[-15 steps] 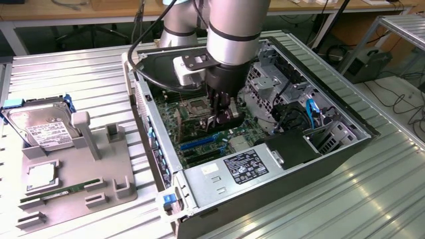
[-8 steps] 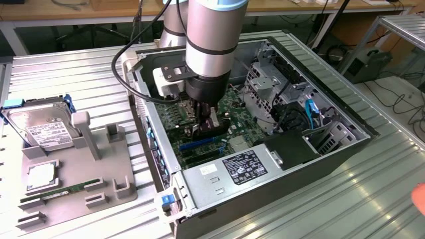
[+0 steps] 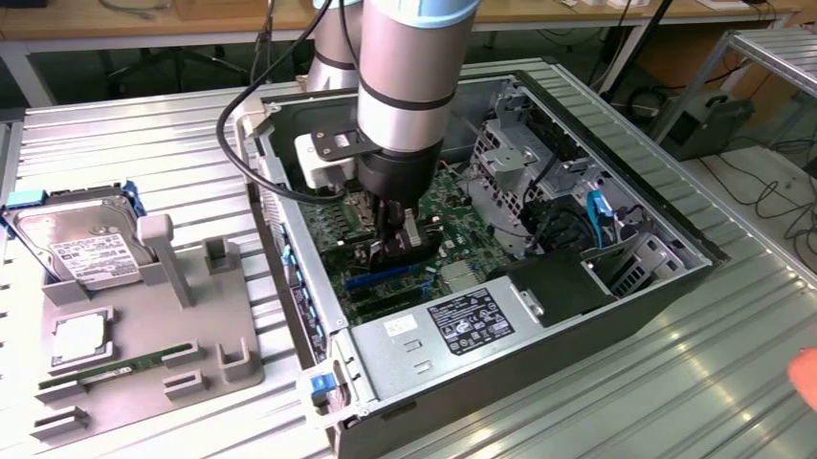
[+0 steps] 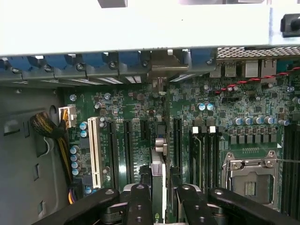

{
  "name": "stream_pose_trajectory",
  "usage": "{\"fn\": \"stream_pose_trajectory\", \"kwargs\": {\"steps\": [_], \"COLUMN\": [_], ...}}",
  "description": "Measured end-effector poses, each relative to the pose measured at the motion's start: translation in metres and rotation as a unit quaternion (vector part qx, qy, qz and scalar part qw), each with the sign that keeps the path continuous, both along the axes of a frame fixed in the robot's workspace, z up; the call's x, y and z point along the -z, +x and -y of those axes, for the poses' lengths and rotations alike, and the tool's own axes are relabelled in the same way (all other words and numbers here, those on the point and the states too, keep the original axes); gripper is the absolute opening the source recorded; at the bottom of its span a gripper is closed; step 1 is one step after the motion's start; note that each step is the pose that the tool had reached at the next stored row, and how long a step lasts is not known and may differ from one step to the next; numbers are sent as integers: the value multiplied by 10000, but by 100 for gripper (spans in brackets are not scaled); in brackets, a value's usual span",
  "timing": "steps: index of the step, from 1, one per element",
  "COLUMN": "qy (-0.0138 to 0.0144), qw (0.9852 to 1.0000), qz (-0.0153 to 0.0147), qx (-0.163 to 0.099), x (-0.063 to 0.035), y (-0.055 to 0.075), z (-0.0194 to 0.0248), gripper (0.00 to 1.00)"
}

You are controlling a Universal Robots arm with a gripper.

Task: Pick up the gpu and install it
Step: 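Insert the gpu into the slot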

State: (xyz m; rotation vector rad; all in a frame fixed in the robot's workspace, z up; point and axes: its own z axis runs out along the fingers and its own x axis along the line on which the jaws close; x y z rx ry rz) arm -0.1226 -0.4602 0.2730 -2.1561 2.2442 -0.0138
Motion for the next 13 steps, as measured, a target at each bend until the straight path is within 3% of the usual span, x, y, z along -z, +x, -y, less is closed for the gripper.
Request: {"fn": "stream_pose_trajectory", "kwargs": {"steps": [13], "qy": [-6], "qw": [10000], "qz": [0], "qx": [-9], "x": [62], "y": [23], "z": [-2], "gripper": [26]}}
